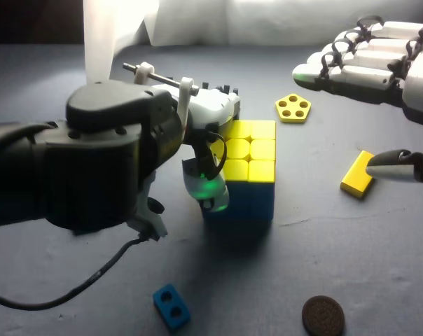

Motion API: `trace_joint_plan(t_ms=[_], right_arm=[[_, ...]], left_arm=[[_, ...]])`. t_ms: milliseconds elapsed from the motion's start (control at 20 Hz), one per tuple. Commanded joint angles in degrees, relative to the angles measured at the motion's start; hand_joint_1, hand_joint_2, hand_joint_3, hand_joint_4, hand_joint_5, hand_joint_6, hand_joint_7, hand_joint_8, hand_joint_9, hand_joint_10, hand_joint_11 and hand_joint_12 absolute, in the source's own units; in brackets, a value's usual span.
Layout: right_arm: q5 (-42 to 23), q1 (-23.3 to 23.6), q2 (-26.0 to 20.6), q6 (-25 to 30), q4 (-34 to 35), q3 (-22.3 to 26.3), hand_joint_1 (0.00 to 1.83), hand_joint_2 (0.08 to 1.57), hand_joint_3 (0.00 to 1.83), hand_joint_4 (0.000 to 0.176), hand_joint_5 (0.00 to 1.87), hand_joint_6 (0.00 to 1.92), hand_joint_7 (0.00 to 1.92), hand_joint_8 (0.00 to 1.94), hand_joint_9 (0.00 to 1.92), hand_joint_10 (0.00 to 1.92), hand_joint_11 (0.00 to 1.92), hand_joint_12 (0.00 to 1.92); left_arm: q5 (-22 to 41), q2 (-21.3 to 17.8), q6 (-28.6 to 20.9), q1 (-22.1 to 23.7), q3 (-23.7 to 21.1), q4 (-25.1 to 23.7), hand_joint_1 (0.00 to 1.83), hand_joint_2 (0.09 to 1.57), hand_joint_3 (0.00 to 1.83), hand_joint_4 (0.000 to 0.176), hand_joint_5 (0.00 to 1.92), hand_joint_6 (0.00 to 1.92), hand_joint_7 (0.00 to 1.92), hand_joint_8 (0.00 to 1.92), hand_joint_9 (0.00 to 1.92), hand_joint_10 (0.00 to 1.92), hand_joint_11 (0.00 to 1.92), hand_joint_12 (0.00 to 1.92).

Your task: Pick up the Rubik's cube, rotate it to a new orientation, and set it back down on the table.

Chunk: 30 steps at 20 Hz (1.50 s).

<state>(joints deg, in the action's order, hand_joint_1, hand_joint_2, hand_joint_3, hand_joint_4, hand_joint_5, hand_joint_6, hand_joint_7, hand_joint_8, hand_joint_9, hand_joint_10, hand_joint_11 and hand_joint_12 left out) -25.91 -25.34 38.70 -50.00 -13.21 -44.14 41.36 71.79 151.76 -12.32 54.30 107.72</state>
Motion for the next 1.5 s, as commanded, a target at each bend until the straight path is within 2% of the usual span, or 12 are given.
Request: trace_joint_plan(t_ms=[0,200,500,700,800,850,900,1000,1100,1200,1300,1450], right_arm=[[-7.0,0.0,-0.4,-0.2,1.2,0.2,0.68,1.24,0.00,0.000,0.01,0.00,0.08,0.00,0.14,0.01,0.00,0.50],[-14.3,-3.1,-1.0,-2.3,7.3,0.7,0.70,1.23,0.00,0.000,0.00,0.00,0.06,0.00,0.13,0.01,0.00,0.48],[-27.1,-10.4,-2.1,-3.3,7.7,2.8,0.66,1.25,0.00,0.000,0.00,0.00,0.09,0.00,0.13,0.00,0.00,0.44],[-34.6,-14.9,-2.1,-5.7,8.1,3.7,0.63,1.26,0.01,0.000,0.00,0.00,0.11,0.01,0.14,0.01,0.00,0.55],[-31.5,-14.9,-2.1,-7.3,12.1,4.7,0.64,1.25,0.00,0.000,0.00,0.00,0.22,0.03,0.27,0.08,0.00,0.87],[-31.0,-14.9,-2.1,-7.5,13.1,4.9,0.68,1.22,0.00,0.000,0.05,0.00,0.40,0.06,0.24,0.60,0.00,1.19],[-30.2,-14.9,-2.1,-7.6,13.8,5.3,0.71,1.21,0.00,0.000,0.07,0.00,0.50,0.09,0.21,0.96,0.00,1.35],[-28.8,-14.9,-2.2,-7.7,13.8,5.8,0.73,1.20,0.00,0.000,0.04,0.00,0.38,0.78,0.20,1.38,0.00,1.48],[-25.8,-14.9,-2.2,-8.2,13.8,6.2,0.75,1.19,0.00,0.000,0.04,0.00,0.28,1.25,0.21,1.58,0.00,1.65],[-24.7,-14.9,-2.1,-8.9,13.8,6.5,0.72,1.19,0.00,0.000,0.04,0.00,0.25,1.38,0.24,1.71,0.00,1.90],[-24.6,-14.6,-1.9,-9.0,13.8,6.6,0.72,1.20,0.00,0.000,0.01,0.00,0.23,1.55,0.22,1.89,0.08,1.92],[-23.7,-13.8,-1.5,-9.8,13.8,7.1,0.70,1.19,0.00,0.000,0.02,0.01,0.24,1.57,0.26,1.92,0.15,1.92]], left_arm=[[-0.1,-1.2,0.0,1.4,-0.4,-3.4,1.26,1.12,0.02,0.000,0.03,1.76,0.10,1.66,0.18,1.74,0.19,1.86],[0.0,-3.2,0.1,3.8,-2.0,-2.8,1.20,1.09,0.00,0.000,0.06,1.72,0.14,1.59,0.22,1.68,0.20,1.85],[0.4,-5.3,5.6,8.6,-4.6,2.6,1.20,1.10,0.00,0.000,0.07,1.71,0.07,1.65,0.13,1.74,0.13,1.86],[1.6,-6.0,6.1,10.7,-6.6,4.3,1.21,1.05,0.00,0.000,0.07,1.69,0.00,1.84,0.08,1.87,0.10,1.91],[1.7,-6.0,6.3,11.6,-7.2,4.9,1.24,1.06,0.00,0.000,0.08,1.66,0.00,1.80,0.10,1.84,0.10,1.91],[1.7,-6.0,6.3,11.8,-7.3,5.0,1.24,1.08,0.00,0.000,0.06,1.68,0.00,1.79,0.11,1.83,0.14,1.88],[1.8,-6.0,6.3,12.0,-7.5,5.0,1.20,1.10,0.01,0.000,0.03,1.74,0.00,1.81,0.10,1.84,0.15,1.87],[1.8,-6.0,6.3,12.1,-7.6,5.0,1.18,1.06,0.00,0.000,0.06,1.75,0.00,1.82,0.08,1.89,0.15,1.91],[1.8,-6.0,6.8,12.1,-7.6,5.0,1.21,1.06,0.00,0.000,0.10,1.73,0.01,1.80,0.11,1.83,0.15,1.87],[1.8,-6.0,6.9,12.0,-7.6,5.0,1.20,1.09,0.01,0.000,0.08,1.74,0.01,1.79,0.10,1.80,0.14,1.84],[1.8,-6.0,6.9,11.8,-7.5,4.9,1.20,1.10,0.01,0.001,0.05,1.74,0.00,1.78,0.10,1.78,0.16,1.80],[1.8,-5.8,6.9,11.7,-7.2,4.7,1.21,1.08,0.00,0.003,0.07,1.69,0.03,1.74,0.15,1.72,0.20,1.74]])
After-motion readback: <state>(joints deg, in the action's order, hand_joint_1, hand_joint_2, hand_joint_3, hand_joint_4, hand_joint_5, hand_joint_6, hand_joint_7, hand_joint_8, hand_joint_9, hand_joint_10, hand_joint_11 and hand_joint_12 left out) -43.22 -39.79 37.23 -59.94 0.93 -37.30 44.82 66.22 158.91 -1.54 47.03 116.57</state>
